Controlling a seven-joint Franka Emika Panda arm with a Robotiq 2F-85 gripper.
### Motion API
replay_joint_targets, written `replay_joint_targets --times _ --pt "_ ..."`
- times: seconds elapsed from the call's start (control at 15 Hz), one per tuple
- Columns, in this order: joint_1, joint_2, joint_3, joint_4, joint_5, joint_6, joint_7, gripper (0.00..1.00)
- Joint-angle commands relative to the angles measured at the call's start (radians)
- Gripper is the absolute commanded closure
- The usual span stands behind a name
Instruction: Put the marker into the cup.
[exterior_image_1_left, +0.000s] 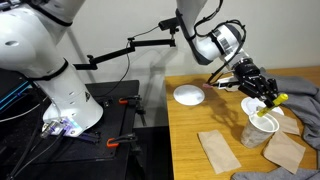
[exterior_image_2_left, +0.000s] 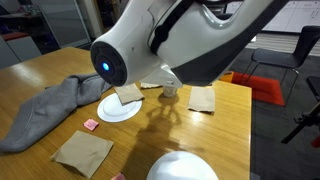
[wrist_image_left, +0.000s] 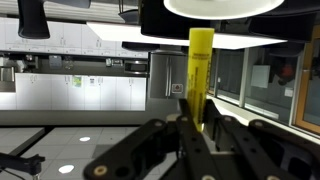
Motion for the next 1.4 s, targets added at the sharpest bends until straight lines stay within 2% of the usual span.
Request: replay_joint_targets --times 0.0,0.93,1.0,1.07,1.13,1.33 --pt "-0.017 0.013 0.016 -0.003 -0.023 0.001 0.026 0.95" --pt "-0.012 0.125 0.009 0.078 -0.021 -0.033 0.016 0.95" --pt "-0.011 0.129 0.009 0.084 -0.019 -0.038 0.010 0.80" --pt "-0.010 0.136 0.008 0.093 -0.018 -0.044 0.009 0.55" --pt "-0.011 0.140 0.008 0.099 -0.015 -0.046 0.006 0.55" --pt "-0.012 0.146 0.008 0.111 -0.013 -0.052 0.003 0.34"
